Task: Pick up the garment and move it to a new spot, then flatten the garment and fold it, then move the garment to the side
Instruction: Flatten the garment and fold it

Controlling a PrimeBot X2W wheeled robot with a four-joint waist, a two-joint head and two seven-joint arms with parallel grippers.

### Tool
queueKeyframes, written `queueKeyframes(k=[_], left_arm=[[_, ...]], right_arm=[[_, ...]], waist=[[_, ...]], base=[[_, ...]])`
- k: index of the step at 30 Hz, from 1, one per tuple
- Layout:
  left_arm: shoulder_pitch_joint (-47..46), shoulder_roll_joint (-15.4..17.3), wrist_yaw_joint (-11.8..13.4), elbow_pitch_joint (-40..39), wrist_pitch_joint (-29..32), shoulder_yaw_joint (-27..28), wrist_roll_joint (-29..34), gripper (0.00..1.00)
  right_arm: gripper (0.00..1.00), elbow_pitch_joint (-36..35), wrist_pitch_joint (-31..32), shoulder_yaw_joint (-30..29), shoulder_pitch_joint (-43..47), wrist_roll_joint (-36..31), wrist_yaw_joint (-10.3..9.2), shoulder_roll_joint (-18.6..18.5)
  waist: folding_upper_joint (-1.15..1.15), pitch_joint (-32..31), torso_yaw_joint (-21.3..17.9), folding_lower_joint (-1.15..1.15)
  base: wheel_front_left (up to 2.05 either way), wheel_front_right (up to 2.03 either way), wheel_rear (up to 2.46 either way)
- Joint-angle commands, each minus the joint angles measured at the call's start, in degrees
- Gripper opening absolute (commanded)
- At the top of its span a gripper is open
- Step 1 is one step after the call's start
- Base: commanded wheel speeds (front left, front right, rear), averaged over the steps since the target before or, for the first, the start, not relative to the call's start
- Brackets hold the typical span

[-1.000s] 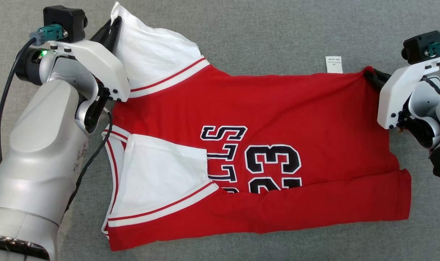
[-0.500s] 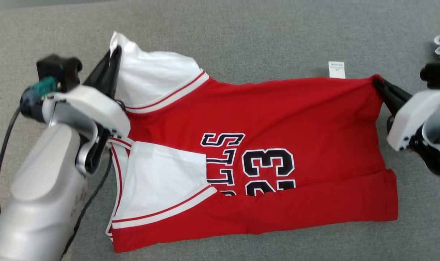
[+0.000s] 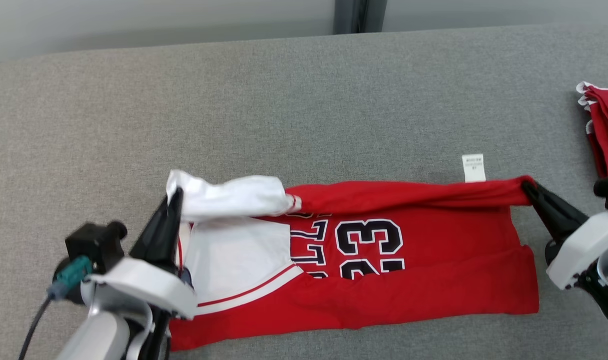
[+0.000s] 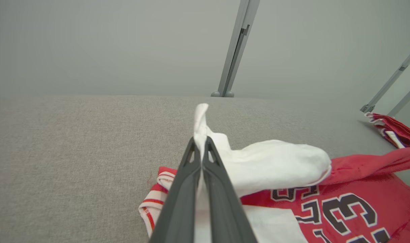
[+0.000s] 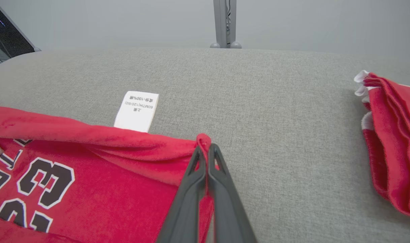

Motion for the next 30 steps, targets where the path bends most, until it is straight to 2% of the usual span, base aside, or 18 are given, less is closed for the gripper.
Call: queueKeyframes(k=[1,9,15,16,18,19,20,21,22,23,24,30], left_arm=[[1.1,0.1,0.5,-0.8,0.1,0.1,-0.5,0.0],[10.4,-0.9,3.8,-6.5,-0.1,-0.1,-2.6,0.0],[13.3,-1.0,4.4,-7.2,-0.2,-0.3,-3.2,0.0],[13.4,-1.0,4.3,-6.9,-0.1,-0.4,-3.4,0.0],[13.8,-1.3,4.2,-6.2,-0.1,-0.6,-3.7,0.0],[14.1,-1.4,4.1,-5.8,0.1,-0.8,-3.9,0.0],[14.3,-1.6,3.9,-5.5,0.0,-0.9,-4.2,0.0],[14.5,-1.7,4.0,-5.2,0.1,-0.9,-4.4,0.06],[14.6,-1.7,4.1,-4.8,-0.1,-0.8,-4.5,0.44],[14.8,-1.7,4.3,-4.6,-0.3,-0.7,-4.3,0.91],[15.2,-1.7,4.6,-4.2,-0.5,-0.5,-4.3,1.0],[16.9,-1.8,5.6,-4.5,-2.5,1.4,-5.4,1.0]], right_arm=[[0.0,-0.5,-0.6,-0.4,1.0,-0.2,0.02,-0.6],[0.0,-3.0,-1.6,-3.6,7.6,-2.0,0.02,-0.3],[0.0,-4.2,-1.9,-6.5,11.8,-4.0,0.02,0.5],[0.03,-4.3,-2.0,-6.9,12.4,-4.5,0.02,0.8],[0.34,-4.3,-2.1,-7.8,13.6,-5.6,0.02,1.7],[0.42,-4.3,-2.2,-8.4,14.3,-5.8,0.02,2.3],[0.64,-4.2,-2.3,-9.0,14.9,-6.2,0.02,2.8],[0.99,-4.1,-2.6,-9.8,15.5,-6.5,0.02,3.3],[1.0,-4.0,-2.9,-10.6,16.2,-6.9,0.02,3.7],[1.0,-3.9,-3.3,-11.4,17.0,-7.2,0.02,4.2],[1.0,-3.9,-3.6,-12.2,17.8,-7.5,0.02,4.8],[1.0,-5.2,-4.9,-18.0,22.8,-8.7,0.02,6.7]], waist=[[0.0,-0.4,0.0,0.0],[0.0,-1.8,-0.3,0.0],[0.0,-2.4,0.0,0.0],[0.0,-2.4,0.0,0.0],[0.0,-2.6,-0.1,0.0],[0.0,-2.6,-0.1,0.0],[0.0,-2.7,-0.1,0.0],[0.0,-2.8,-0.2,0.0],[0.0,-2.9,-0.2,0.0],[0.0,-3.0,-0.2,0.0],[0.0,-3.1,-0.3,0.0],[0.0,-3.8,-0.4,0.0]], base=[[0.0,0.0,0.0],[0.0,0.0,0.0],[0.0,0.0,0.0],[0.0,0.0,0.0],[0.0,0.0,0.0],[0.0,0.0,0.0],[0.0,0.0,0.0],[0.0,0.0,0.0],[0.0,0.0,0.0],[0.0,0.0,0.0],[0.0,0.0,0.0],[0.0,0.0,0.0]])
